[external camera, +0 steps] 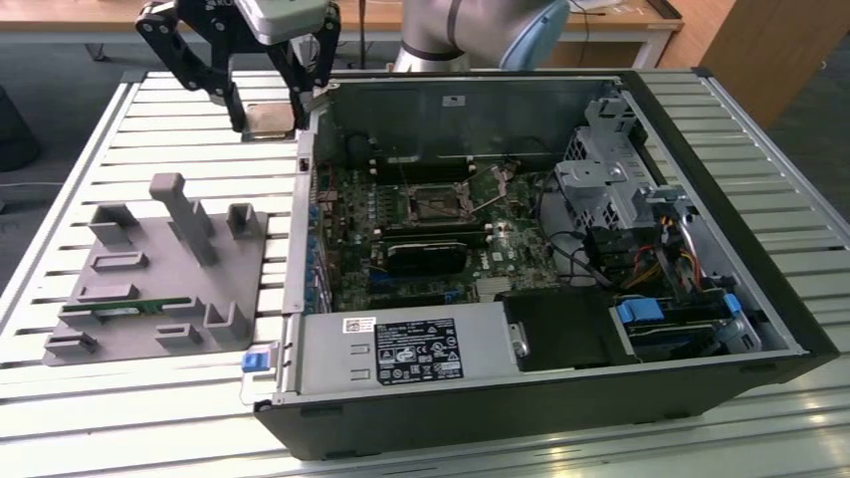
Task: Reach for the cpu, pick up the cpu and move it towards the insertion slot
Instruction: 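Pick up the cpu and move it towards the insertion slot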
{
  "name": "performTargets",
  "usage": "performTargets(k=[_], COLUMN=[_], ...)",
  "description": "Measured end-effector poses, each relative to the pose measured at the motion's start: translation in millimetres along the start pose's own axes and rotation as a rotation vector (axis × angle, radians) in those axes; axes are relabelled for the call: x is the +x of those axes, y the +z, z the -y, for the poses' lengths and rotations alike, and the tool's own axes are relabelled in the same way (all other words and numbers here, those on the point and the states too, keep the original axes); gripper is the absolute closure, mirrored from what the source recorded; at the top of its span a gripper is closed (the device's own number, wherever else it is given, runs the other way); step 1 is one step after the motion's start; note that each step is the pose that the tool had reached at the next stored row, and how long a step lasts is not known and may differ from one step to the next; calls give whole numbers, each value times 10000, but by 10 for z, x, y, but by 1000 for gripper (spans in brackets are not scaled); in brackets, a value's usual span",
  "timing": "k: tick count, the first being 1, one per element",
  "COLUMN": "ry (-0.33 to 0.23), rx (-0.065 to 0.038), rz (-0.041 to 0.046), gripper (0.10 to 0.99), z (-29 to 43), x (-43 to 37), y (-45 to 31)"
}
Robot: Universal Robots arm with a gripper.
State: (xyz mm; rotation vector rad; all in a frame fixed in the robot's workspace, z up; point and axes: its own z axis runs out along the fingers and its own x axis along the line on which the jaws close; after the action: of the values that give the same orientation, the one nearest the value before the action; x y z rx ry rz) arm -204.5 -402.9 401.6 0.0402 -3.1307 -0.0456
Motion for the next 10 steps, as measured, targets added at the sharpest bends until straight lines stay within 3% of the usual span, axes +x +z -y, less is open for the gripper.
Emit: performTargets(k=[10], ry=[0], rx=[-1], rz=[0], gripper=[541], z=[-1], x=[-118], y=[-1])
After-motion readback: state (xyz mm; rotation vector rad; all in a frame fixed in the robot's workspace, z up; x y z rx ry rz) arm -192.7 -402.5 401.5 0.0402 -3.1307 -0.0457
